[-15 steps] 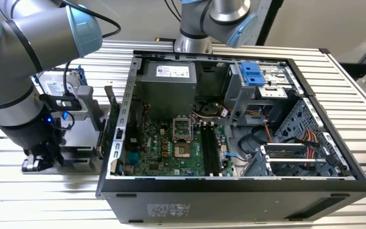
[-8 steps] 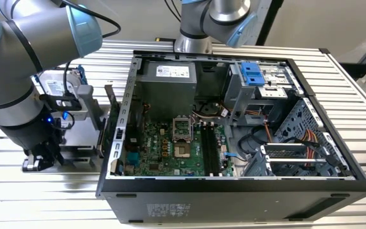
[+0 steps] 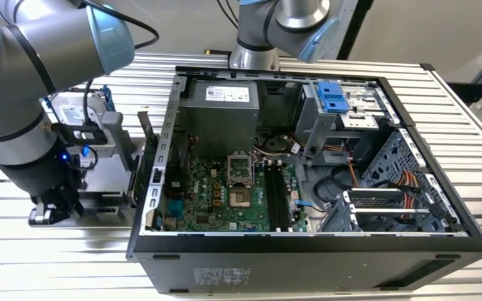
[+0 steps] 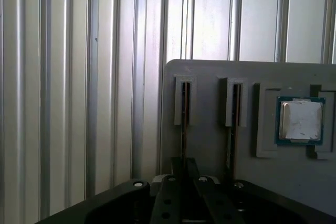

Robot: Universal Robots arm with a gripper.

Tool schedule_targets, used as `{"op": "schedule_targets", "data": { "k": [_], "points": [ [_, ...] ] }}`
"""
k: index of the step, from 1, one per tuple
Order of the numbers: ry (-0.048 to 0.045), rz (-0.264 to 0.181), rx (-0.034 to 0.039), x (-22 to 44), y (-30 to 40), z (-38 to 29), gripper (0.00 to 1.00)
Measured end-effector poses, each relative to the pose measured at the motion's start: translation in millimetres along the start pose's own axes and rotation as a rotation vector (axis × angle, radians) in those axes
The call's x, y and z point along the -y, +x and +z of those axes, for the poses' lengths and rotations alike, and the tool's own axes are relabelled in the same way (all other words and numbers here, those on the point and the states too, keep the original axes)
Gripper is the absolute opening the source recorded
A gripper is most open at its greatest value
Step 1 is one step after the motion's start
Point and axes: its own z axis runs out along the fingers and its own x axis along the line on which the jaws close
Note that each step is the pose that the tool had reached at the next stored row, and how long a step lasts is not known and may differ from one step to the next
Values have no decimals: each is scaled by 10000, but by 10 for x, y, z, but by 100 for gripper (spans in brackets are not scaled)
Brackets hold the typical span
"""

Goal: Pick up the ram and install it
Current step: 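Pick up the ram and move it above insertion slot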

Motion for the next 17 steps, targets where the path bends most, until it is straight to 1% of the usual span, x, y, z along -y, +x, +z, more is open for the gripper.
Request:
{"op": "schedule_targets", "data": {
  "k": [17],
  "points": [
    [0, 0, 1, -1, 1, -55, 0]
  ]
}}
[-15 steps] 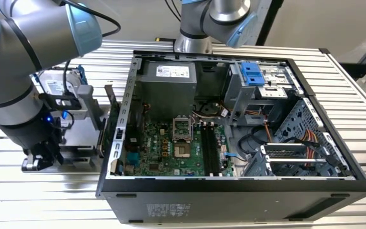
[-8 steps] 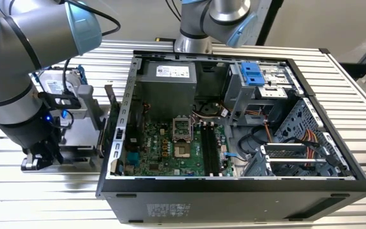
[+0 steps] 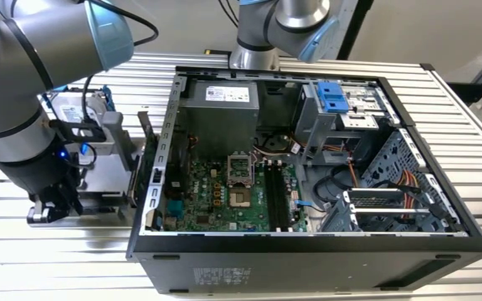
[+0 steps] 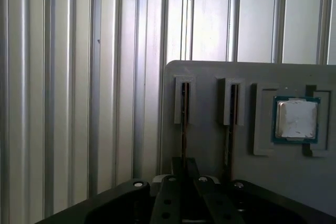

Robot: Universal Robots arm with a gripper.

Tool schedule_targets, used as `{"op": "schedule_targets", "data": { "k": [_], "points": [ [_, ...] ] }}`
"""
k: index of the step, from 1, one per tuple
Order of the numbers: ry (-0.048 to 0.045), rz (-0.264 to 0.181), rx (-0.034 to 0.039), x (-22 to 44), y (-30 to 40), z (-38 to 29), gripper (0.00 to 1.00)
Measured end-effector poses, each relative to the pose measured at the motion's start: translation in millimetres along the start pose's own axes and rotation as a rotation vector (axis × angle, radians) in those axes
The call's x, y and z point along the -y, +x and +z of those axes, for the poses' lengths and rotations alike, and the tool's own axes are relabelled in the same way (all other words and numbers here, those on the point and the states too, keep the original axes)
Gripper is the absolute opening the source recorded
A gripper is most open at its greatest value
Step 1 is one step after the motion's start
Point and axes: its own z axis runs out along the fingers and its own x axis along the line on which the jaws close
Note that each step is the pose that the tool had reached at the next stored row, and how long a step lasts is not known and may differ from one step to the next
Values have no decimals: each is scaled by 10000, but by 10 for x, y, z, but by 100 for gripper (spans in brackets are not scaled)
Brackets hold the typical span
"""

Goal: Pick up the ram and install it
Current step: 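Pick up the ram and move it above insertion slot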

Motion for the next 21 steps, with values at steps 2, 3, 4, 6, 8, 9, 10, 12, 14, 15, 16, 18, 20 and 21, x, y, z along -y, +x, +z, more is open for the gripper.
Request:
{"op": "schedule_targets", "data": {
  "k": [2, 3, 4, 6, 8, 9, 10, 12, 14, 15, 16, 18, 20, 21],
  "points": [
    [0, 0, 0, 0, 0, -5, 0],
    [0, 0, 0, 0, 0, -8, 0],
    [0, 0, 0, 0, 0, -11, 0],
    [-1, 0, -1, -1, 0, -19, 0],
    [-1, 1, -1, -1, 0, -26, 0],
    [0, 0, 0, -1, 0, -30, 0],
    [1, 0, 1, -1, 0, -33, 0],
    [0, 1, 0, -1, 0, -40, 0],
    [0, 0, 0, -1, 0, -46, 0],
    [1, 0, 1, -1, 0, -48, 0],
    [1, 0, 1, -1, 0, -51, 0],
    [0, 0, 0, -1, 0, -58, 0],
    [0, 0, -1, -1, 1, -66, 0],
    [0, 0, 0, -1, 1, -69, 0]
  ]
}}
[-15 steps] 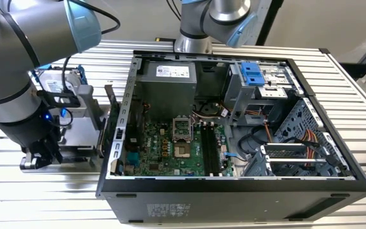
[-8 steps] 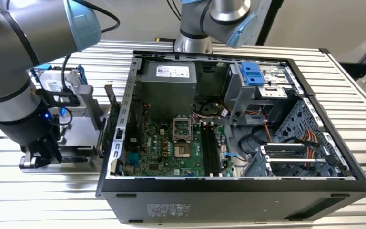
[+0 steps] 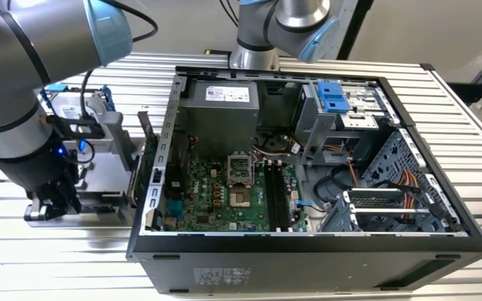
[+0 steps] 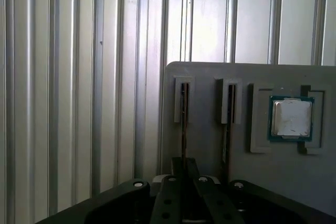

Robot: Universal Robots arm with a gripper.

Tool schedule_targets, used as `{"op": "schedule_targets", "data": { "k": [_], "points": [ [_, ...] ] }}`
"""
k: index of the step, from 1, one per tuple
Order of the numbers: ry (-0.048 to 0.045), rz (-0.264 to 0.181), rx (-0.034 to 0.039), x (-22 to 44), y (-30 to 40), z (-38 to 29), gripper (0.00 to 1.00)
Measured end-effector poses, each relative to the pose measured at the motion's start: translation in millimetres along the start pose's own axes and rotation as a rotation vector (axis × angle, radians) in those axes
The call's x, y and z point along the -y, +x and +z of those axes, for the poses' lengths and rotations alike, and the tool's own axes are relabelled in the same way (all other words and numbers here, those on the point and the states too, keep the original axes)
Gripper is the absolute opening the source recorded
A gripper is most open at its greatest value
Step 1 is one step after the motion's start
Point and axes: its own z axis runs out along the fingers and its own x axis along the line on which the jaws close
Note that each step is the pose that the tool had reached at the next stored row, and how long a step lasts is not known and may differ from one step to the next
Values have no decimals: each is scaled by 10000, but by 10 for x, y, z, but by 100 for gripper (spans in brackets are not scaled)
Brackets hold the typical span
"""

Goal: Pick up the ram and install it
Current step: 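Pick up the ram and move it above insertion slot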

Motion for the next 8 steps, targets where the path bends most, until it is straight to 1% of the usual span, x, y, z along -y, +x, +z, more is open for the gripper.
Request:
{"op": "schedule_targets", "data": {
  "k": [8],
  "points": [
    [0, 0, 0, -1, 0, -33, 0]
  ]
}}
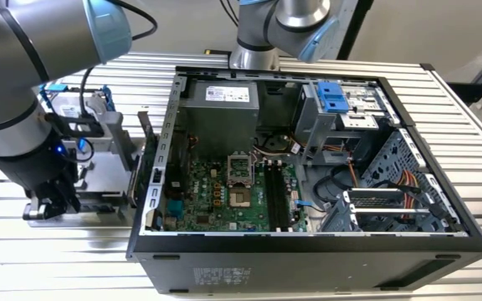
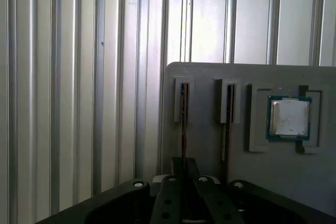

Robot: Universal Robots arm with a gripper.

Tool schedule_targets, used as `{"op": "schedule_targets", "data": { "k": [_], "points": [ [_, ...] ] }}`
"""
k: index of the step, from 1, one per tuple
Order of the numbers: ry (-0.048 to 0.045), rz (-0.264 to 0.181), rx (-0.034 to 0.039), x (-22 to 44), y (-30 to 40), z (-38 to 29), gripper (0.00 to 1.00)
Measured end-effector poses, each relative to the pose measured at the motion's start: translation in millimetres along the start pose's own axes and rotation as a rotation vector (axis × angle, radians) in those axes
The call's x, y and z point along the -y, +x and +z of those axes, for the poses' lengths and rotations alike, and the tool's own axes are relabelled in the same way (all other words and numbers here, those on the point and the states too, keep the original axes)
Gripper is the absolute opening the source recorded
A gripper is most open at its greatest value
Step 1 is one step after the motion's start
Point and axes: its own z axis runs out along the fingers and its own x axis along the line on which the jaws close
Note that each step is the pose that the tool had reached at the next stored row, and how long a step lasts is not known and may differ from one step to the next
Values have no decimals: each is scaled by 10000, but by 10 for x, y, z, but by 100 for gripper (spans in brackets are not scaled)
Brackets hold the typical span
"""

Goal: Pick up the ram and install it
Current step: 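Pick up the ram and move it above insertion slot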

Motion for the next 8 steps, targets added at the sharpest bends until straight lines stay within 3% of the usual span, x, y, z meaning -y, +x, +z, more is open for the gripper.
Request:
{"op": "schedule_targets", "data": {
  "k": [8],
  "points": [
    [-1, -1, 0, 0, 1, -45, 0]
  ]
}}
